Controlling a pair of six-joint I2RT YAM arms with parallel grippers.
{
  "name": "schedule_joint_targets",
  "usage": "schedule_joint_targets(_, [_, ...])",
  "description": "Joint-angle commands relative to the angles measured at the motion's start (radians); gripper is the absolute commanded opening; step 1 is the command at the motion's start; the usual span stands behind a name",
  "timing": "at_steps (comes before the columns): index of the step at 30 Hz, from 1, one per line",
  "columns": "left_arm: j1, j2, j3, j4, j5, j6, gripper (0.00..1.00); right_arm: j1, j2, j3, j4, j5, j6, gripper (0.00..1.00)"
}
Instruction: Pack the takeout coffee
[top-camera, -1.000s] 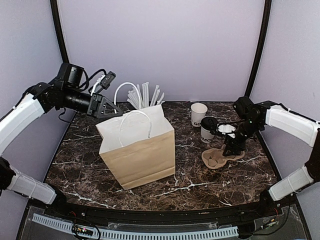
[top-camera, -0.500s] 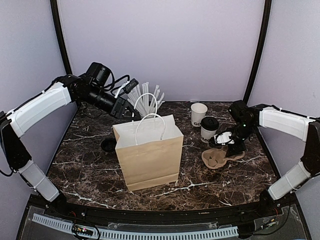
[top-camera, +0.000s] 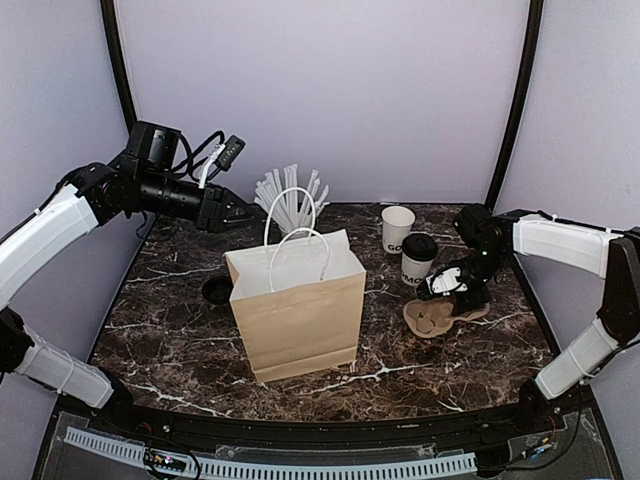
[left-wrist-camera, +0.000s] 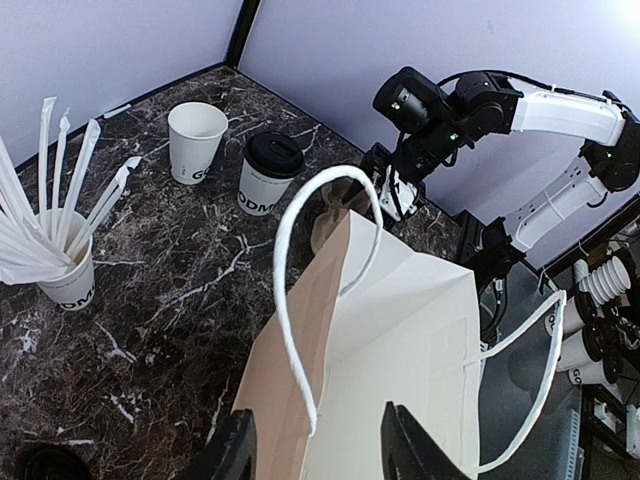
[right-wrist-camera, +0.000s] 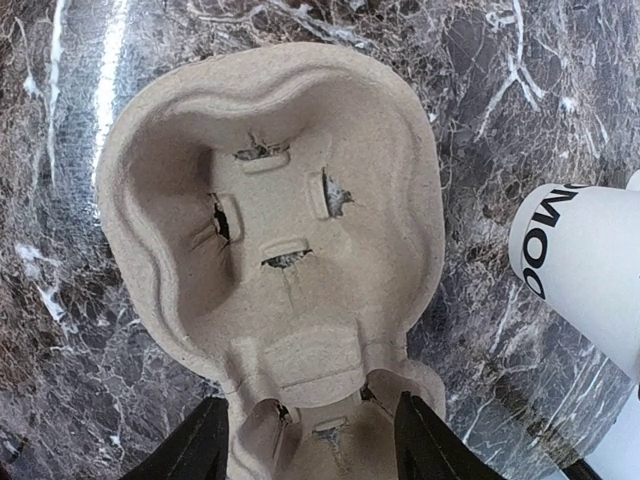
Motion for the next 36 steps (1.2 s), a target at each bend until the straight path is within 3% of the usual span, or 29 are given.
schedule_joint_targets(1, [-0.005,-0.027,-0.036,0.06,-0.014,-0.035,0.46,0.009,0.021,0.004,0.003,-0.006,-0.016,0.58])
schedule_joint_targets(27, [-0.005,-0.042,-0.068,0.075,-0.02,-0.07,0.43,0.007,0.098,-0.047,0.077,0.021,-0.013,0.47])
schedule_joint_targets(32, [-0.005,-0.043,-0.08,0.089,-0.021,-0.08,0.42,0.007,0.108,-0.049,0.077,0.019,-0.009,0.41])
schedule_joint_targets(36, [-0.005,-0.047,-0.084,0.093,-0.022,-0.084,0.42,0.001,0.11,-0.041,0.056,0.007,-0.001,0.31])
